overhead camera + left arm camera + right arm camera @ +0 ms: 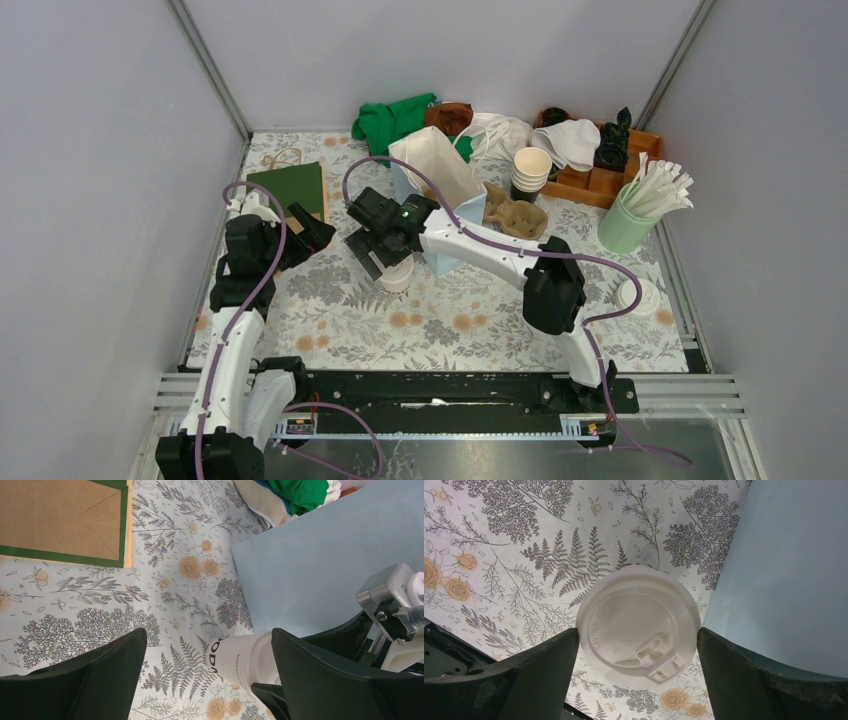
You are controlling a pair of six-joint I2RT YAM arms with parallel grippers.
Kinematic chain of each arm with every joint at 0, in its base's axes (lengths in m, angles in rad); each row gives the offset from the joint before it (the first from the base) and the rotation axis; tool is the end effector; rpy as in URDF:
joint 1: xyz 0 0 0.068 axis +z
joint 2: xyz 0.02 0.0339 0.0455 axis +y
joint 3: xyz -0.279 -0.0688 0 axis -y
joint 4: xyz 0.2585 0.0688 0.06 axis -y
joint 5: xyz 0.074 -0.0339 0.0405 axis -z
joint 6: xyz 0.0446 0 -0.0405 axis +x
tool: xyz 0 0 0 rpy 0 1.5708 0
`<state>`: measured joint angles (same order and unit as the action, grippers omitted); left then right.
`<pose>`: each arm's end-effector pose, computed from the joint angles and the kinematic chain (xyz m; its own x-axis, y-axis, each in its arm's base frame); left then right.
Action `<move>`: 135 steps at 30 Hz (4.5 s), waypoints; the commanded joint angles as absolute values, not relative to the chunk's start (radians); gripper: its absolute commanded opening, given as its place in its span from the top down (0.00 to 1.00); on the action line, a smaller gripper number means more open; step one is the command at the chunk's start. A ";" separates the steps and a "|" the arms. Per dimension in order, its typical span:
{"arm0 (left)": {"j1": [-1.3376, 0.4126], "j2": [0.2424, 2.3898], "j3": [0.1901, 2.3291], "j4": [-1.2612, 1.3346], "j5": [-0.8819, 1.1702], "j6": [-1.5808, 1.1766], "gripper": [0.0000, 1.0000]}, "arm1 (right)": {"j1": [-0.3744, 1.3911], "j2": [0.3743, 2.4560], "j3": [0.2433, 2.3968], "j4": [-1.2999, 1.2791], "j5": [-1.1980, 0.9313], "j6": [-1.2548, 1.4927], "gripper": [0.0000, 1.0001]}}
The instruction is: Pack the takeout coffee
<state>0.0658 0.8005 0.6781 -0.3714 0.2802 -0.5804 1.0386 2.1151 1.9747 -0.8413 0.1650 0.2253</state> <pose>0.1929 0.0004 0.2863 -0.4941 -0.5607 -0.6645 -0.1090 0.7982 -0.5925 0.2572 0.4223 0.2773 -0.5908 -0.5690 -0.5721 -0.6891 0.7246 -0.0090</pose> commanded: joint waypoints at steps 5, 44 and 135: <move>0.071 0.799 0.675 -0.316 0.287 -0.573 0.01 | 1.036 2.137 1.977 -0.867 0.176 0.215 0.11; 0.013 0.917 0.808 -0.169 0.368 -0.687 0.01 | 1.037 1.435 2.000 -0.565 0.354 -0.044 0.33; -0.735 0.899 1.306 -0.609 -0.115 -0.431 0.33 | 0.834 1.671 1.974 -1.088 0.008 0.040 0.48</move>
